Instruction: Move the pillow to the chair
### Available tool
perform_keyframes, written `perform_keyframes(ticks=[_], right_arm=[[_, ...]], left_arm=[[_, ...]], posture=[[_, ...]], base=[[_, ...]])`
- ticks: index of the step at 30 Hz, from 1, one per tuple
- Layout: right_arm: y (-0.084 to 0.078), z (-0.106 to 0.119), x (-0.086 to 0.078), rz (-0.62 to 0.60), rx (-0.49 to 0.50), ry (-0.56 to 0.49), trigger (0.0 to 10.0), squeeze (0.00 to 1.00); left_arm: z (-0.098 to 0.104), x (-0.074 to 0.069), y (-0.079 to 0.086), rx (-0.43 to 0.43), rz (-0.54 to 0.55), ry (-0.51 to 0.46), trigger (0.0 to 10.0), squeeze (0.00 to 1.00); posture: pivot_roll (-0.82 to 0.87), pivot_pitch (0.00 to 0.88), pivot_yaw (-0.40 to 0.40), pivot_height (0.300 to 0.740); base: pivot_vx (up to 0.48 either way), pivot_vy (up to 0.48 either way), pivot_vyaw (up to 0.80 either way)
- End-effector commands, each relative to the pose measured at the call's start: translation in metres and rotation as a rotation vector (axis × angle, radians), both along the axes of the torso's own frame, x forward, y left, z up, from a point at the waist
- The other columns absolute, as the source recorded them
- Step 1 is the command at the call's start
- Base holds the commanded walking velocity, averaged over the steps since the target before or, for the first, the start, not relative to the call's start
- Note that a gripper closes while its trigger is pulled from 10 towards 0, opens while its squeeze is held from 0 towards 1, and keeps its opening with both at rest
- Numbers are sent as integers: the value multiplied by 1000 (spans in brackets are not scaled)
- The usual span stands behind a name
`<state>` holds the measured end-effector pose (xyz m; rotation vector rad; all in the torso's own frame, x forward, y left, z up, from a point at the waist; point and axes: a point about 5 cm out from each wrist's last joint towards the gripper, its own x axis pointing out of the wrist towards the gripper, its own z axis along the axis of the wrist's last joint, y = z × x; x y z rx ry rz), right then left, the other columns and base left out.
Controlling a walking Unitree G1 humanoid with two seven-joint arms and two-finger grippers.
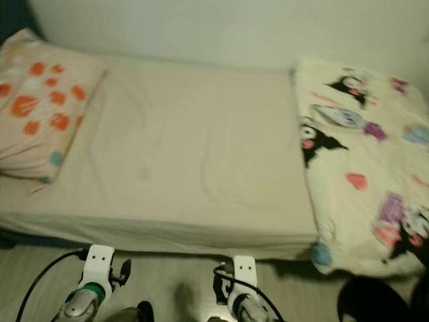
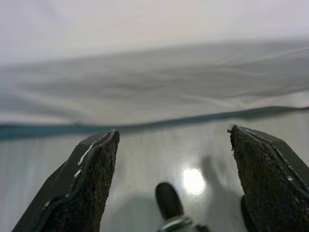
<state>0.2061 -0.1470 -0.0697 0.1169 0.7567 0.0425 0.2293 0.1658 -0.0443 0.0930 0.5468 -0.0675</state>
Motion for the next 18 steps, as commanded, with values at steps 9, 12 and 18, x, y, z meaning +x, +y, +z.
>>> perform_keyframes(ticks=[9,12,18], right_arm=[[-1,-2,-4,-12,0,17,10000,0],[-1,-2,-4,-15,0,17,10000,0],[-1,-3,-4,-18,-1,20,10000,0]], left_arm=[[-4,-5,1,-4,-4,22,10000,0],[-4,-5,0,-10,-10,20,10000,0],[-3,-5,-1,-16,-12,18,10000,0]], posture=[[54,63,42,740],[53,63,43,740],[53,63,45,740]], base=[[141,0,0],[265,0,0],[282,0,0]])
